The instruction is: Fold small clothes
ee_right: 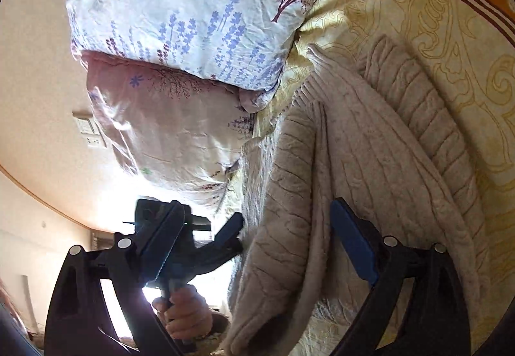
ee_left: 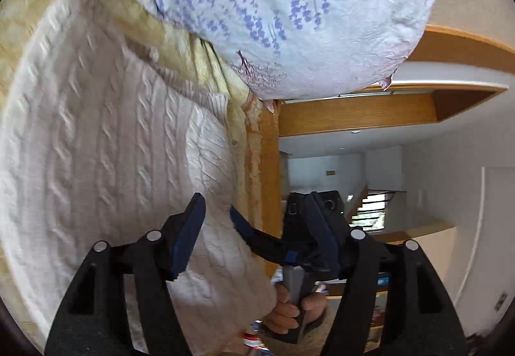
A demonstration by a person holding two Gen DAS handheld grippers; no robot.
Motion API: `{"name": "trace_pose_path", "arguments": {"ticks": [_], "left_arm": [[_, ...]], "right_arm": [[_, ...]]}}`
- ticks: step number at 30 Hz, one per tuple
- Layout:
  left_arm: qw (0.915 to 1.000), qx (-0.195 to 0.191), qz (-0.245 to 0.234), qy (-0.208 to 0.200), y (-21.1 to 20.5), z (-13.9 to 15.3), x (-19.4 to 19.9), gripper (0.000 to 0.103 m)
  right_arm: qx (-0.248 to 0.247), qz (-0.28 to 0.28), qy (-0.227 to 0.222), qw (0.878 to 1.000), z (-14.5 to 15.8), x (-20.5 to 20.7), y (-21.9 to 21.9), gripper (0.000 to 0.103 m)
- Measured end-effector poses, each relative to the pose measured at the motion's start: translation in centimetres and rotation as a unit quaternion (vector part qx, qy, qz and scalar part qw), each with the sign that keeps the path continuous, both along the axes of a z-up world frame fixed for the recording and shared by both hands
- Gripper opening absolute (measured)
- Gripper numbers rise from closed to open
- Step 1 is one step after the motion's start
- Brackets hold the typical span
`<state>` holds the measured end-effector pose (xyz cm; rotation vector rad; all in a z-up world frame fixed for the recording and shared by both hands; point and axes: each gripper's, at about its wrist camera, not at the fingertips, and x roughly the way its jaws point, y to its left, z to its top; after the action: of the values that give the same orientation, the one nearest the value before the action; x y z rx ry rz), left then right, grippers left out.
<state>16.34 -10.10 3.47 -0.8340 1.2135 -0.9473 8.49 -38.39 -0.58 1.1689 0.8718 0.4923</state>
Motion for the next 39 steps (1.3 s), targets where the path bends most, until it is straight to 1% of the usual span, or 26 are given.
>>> {"name": "trace_pose_path", "arguments": {"ticks": [1,2,3,4,5,6,7,8,10,13,14,15,16,17,19,21,22,25,29,34,35,39], "left_arm": [[0.9984,0.044,0.009,-0.035,0.6,0.9,-0.3,0.071],[0.9919,0.103,0.020,-0.072,1.2,1.8,-0.8,0.078],[0.9814,0.158,0.030,-0.105,1.5,2.5,-1.1,0.081],[0.9684,0.209,0.037,-0.131,1.6,3.0,-1.5,0.081],[0.9553,0.252,0.042,-0.149,1.8,3.3,-1.9,0.082],[0.9424,0.290,0.048,-0.159,1.8,3.4,-2.3,0.085],[0.9323,0.318,0.053,-0.164,2.4,3.1,-2.5,0.086],[0.9246,0.339,0.055,-0.165,2.8,2.8,-2.7,0.087],[0.9105,0.376,0.055,-0.162,2.5,2.2,-3.1,0.088],[0.8858,0.433,0.052,-0.159,2.8,1.2,-3.2,0.089],[0.8807,0.443,0.051,-0.161,2.5,1.1,-3.1,0.091],[0.8795,0.444,0.052,-0.163,2.6,1.0,-3.2,0.094],[0.8780,0.446,0.053,-0.165,2.7,1.1,-3.2,0.094],[0.8753,0.450,0.054,-0.168,2.7,1.1,-3.2,0.094],[0.8668,0.463,0.054,-0.177,2.5,1.1,-3.2,0.095],[0.8582,0.475,0.058,-0.187,2.1,1.2,-3.2,0.100],[0.8548,0.479,0.059,-0.192,2.0,1.3,-3.3,0.101],[0.8492,0.485,0.058,-0.201,1.9,1.6,-3.6,0.101],[0.8480,0.484,0.056,-0.207,1.6,1.7,-3.8,0.101],[0.8498,0.479,0.057,-0.214,1.4,2.0,-4.0,0.101],[0.8505,0.476,0.056,-0.217,1.3,2.1,-4.1,0.101],[0.8520,0.468,0.049,-0.230,0.9,2.6,-4.5,0.101]], "right_arm": [[-0.018,0.006,0.005,1.000,0.1,0.3,0.4,0.090],[-0.035,0.011,0.010,0.999,0.1,0.4,0.7,0.087],[-0.049,0.015,0.015,0.999,0.2,0.7,0.9,0.084],[-0.065,0.018,0.022,0.998,0.2,1.0,1.2,0.080],[-0.078,0.020,0.028,0.996,0.2,1.3,1.4,0.077],[-0.088,0.022,0.031,0.995,0.2,1.6,1.7,0.072],[-0.098,0.022,0.033,0.994,0.3,1.8,1.9,0.065],[-0.111,0.022,0.034,0.993,0.4,2.0,2.0,0.058],[-0.137,0.027,0.035,0.990,0.5,2.4,2.3,0.050],[-0.154,0.033,0.038,0.987,0.2,2.9,2.5,0.049],[-0.158,0.034,0.040,0.986,0.1,3.1,2.6,0.047],[-0.164,0.035,0.041,0.985,0.1,3.2,2.7,0.046],[-0.174,0.037,0.042,0.983,0.0,3.4,2.9,0.036],[-0.183,0.040,0.041,0.981,0.1,3.5,3.1,0.019],[-0.187,0.037,0.025,0.981,0.6,3.5,3.4,0.019],[-0.189,0.028,0.004,0.982,1.5,3.3,3.5,0.018],[-0.191,0.023,-0.005,0.981,2.1,3.1,3.4,0.017],[-0.187,0.008,-0.027,0.982,3.3,2.8,3.1,0.016],[-0.177,-0.001,-0.041,0.983,4.0,2.5,2.5,0.015],[-0.149,-0.025,-0.059,0.987,4.8,2.2,1.6,0.015],[-0.149,-0.028,-0.065,0.986,5.3,2.2,1.4,0.015],[-0.180,-0.040,-0.077,0.980,6.7,2.2,0.4,0.015]]}}
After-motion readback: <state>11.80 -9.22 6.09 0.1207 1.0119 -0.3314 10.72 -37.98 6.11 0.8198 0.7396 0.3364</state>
